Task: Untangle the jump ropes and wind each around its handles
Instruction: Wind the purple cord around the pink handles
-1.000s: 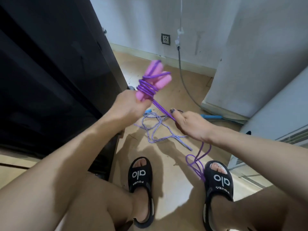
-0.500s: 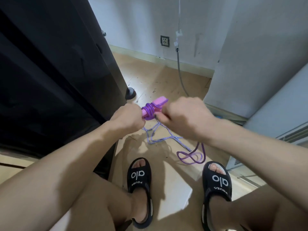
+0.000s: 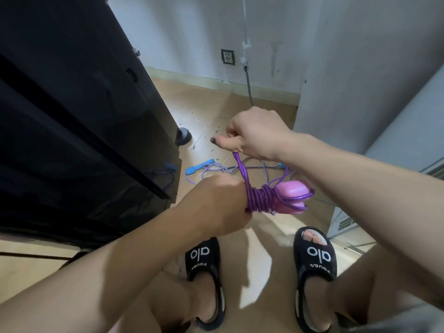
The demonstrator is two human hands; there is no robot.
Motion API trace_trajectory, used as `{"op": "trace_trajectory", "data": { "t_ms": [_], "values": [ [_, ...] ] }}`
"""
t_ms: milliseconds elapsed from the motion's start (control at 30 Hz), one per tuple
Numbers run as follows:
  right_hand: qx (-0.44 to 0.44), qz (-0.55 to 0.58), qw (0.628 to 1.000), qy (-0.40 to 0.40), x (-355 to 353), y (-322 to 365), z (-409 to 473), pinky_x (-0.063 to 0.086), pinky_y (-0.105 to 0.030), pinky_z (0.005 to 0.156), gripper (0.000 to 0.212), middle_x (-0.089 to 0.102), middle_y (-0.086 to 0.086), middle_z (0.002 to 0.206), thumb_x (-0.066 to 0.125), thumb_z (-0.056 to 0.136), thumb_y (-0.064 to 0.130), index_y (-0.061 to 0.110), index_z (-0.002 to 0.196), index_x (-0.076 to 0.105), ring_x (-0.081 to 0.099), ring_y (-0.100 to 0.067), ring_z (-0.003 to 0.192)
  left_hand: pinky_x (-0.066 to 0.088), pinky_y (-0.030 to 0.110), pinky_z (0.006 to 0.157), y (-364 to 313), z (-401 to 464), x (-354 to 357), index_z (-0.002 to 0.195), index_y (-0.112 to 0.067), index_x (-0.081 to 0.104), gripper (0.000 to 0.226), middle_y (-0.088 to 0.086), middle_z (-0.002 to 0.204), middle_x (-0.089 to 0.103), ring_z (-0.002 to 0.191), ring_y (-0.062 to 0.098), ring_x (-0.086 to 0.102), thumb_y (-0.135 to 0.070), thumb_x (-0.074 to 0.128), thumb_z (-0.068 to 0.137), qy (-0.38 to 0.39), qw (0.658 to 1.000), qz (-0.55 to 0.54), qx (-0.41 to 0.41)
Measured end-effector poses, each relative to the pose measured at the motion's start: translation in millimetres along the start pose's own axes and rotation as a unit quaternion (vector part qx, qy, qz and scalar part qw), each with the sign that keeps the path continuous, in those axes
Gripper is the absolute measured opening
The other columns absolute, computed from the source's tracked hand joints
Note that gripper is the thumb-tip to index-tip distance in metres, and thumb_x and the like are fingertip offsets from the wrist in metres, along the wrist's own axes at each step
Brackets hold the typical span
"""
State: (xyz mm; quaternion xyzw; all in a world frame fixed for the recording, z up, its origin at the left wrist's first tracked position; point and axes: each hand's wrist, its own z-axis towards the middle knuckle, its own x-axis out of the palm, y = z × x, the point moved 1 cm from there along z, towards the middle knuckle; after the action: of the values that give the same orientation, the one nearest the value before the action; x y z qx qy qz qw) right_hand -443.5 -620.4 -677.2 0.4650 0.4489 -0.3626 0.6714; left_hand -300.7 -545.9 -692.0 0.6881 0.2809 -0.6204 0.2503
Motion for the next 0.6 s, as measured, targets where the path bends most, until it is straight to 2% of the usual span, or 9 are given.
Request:
{"op": "trace_trajectory", "data": {
  "t_ms": [133,233,267,300,367,433,467,500,600],
  "values": [
    [0.088,0.109,0.986,0.096,23.8,-14.2,-2.4,0.034,-0.028,0.053,0.059,0.041,0.001,0.050,0.053,0.092,0.059,0.011,0.058,0.045,0.041,-0.023,0.057,0.040,0.034,0.059,-6.3,-3.4,-15.9,0.061,-0.021,0.028,0.036,-0.005,0.057,0.036,0.061,0.022,0.043,-0.016,0.058,0.082,-0.026,0.990,-0.139,-0.001],
    [0.169,0.304,0.923,0.166,39.2,-36.6,-13.9,0.046,-0.016,0.065,0.036,0.044,0.009,0.062,0.052,0.099,0.019,0.024,0.065,0.044,0.047,-0.014,0.073,0.030,0.036,0.047,22.0,-3.1,-23.0,0.055,-0.020,0.029,0.038,-0.001,0.048,0.027,0.052,0.023,0.026,-0.009,0.063,0.068,-0.147,0.960,-0.239,-0.017],
    [0.169,0.328,0.917,0.155,41.2,-36.4,-17.9,0.043,-0.015,0.064,0.032,0.042,0.008,0.064,0.050,0.095,0.018,0.025,0.065,0.041,0.046,-0.014,0.074,0.027,0.035,0.046,31.1,-2.4,-28.4,0.055,-0.017,0.033,0.031,0.002,0.050,0.027,0.052,0.022,0.024,-0.009,0.061,0.065,-0.168,0.956,-0.239,-0.014],
    [0.166,0.314,0.924,0.140,41.3,-30.8,-22.1,0.039,-0.020,0.059,0.030,0.042,0.006,0.061,0.049,0.090,0.030,0.024,0.062,0.040,0.044,-0.013,0.067,0.024,0.034,0.046,38.1,-0.5,-33.3,0.054,-0.013,0.039,0.024,0.006,0.053,0.028,0.052,0.022,0.024,-0.005,0.059,0.066,-0.134,0.949,-0.284,-0.033],
    [0.162,0.276,0.941,0.115,42.9,-18.4,-28.8,0.036,-0.029,0.057,0.050,0.049,0.001,0.053,0.041,0.091,0.053,0.017,0.056,0.043,0.043,-0.017,0.054,0.026,0.031,0.043,51.6,1.9,-36.4,0.060,-0.013,0.054,0.023,0.003,0.055,0.036,0.048,0.020,0.032,0.002,0.062,0.076,-0.095,0.894,-0.431,-0.082],
    [0.182,0.273,0.937,0.120,44.2,-6.9,-36.7,0.039,-0.032,0.062,0.059,0.053,0.001,0.051,0.034,0.101,0.050,0.014,0.056,0.047,0.047,-0.021,0.054,0.034,0.028,0.043,68.6,7.6,-22.8,0.071,-0.013,0.056,0.021,-0.001,0.057,0.043,0.045,0.014,0.038,-0.006,0.071,0.084,-0.125,0.823,-0.513,-0.208],
    [0.181,0.269,0.939,0.118,43.3,-1.5,-40.6,0.040,-0.032,0.064,0.060,0.054,0.000,0.051,0.033,0.103,0.049,0.013,0.058,0.050,0.048,-0.022,0.055,0.030,0.027,0.042,76.6,7.5,-18.0,0.075,-0.013,0.054,0.020,-0.001,0.055,0.038,0.043,0.013,0.032,-0.006,0.071,0.083,-0.093,0.771,-0.568,-0.272],
    [0.181,0.266,0.939,0.124,41.3,3.4,-44.0,0.042,-0.032,0.065,0.061,0.056,0.000,0.053,0.032,0.103,0.049,0.009,0.061,0.051,0.048,-0.022,0.057,0.024,0.024,0.043,85.0,8.0,-12.2,0.079,-0.013,0.054,0.018,-0.002,0.055,0.033,0.044,0.014,0.026,-0.004,0.070,0.081,-0.072,0.748,-0.586,-0.302],
    [0.127,0.227,0.958,0.121,31.5,14.7,-48.7,0.040,-0.034,0.062,0.061,0.052,-0.008,0.061,0.033,0.102,0.052,0.003,0.070,0.046,0.042,-0.025,0.060,0.021,0.025,0.046,107.6,9.9,1.5,0.076,-0.014,0.052,0.020,0.002,0.060,0.032,0.049,0.016,0.025,-0.004,0.069,0.077,-0.063,0.749,-0.561,-0.347]
  ]
}}
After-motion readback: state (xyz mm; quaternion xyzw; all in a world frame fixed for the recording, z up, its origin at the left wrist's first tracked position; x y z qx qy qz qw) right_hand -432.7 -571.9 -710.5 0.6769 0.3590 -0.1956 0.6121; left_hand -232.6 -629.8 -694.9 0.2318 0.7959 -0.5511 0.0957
